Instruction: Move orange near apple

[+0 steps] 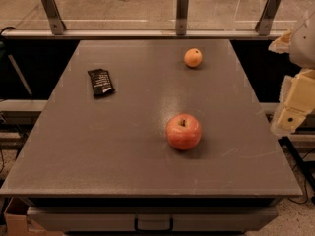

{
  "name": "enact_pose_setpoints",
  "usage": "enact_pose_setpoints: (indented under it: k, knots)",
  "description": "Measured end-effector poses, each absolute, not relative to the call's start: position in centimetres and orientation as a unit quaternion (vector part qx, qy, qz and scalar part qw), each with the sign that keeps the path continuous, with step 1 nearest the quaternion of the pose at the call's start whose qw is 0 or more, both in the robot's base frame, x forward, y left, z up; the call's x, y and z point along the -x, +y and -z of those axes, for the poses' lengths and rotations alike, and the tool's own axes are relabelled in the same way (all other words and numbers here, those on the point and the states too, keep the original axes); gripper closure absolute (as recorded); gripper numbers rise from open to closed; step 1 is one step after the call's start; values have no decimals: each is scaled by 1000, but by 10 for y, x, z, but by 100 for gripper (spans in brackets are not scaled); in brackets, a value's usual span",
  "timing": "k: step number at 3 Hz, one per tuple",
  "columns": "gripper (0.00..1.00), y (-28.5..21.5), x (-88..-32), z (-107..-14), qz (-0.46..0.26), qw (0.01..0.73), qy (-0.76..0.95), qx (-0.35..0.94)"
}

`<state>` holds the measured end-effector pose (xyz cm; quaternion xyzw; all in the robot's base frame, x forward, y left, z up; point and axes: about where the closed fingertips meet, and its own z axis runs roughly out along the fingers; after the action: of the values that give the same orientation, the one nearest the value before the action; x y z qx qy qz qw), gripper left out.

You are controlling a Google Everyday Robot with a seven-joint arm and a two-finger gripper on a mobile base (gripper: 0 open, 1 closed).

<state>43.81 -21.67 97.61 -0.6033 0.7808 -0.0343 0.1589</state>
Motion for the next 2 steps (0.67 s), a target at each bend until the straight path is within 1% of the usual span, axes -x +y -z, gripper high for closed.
enact_pose_setpoints:
  k: [1,2]
  knots:
    - [0,-217,-438,-976,34,159,781,603]
    - [0,-221,-473,-972,24,192,774,603]
